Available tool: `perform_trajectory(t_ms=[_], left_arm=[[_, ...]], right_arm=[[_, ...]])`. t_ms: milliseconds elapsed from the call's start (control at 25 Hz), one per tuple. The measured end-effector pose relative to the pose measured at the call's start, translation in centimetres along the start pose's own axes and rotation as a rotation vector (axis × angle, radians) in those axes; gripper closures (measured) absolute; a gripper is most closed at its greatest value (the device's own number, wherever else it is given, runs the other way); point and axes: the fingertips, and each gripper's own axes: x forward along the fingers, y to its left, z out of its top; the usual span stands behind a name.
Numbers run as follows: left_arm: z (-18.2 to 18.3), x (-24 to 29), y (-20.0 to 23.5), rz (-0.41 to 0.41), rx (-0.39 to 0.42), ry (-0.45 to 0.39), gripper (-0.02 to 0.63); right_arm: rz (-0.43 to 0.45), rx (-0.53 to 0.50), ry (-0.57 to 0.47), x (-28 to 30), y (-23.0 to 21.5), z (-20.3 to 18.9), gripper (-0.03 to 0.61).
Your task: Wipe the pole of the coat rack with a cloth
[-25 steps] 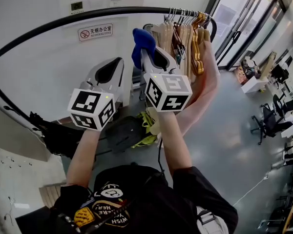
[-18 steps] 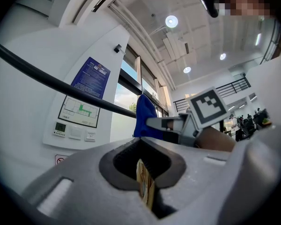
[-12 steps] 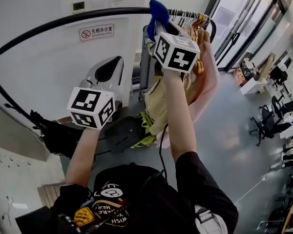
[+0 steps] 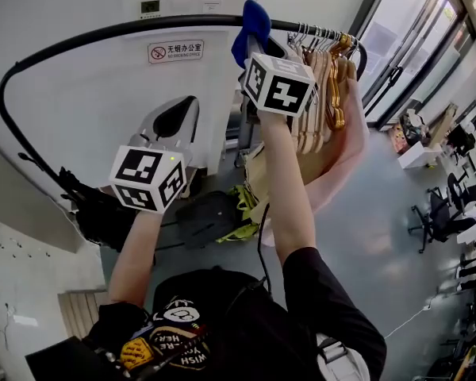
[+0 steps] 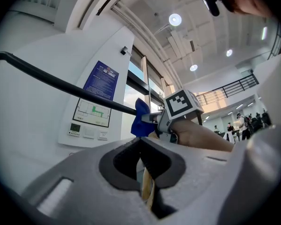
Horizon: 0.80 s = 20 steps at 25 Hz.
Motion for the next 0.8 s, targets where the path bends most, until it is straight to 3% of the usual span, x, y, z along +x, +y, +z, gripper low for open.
perform_trajectory(t_ms=[560,800], left_arm=[[2.1,-9.4,7.5,0.243,0.050,-0.001,0.611],[2.8,-11.4,9.4,0.300,0.050,-0.008,0.611]], right_arm=[[0.357,-0.018,-0.013,2.1,20.9,0.0,0.502],[0.419,0.007,-0.008,2.4,25.2,0.1,0.502]])
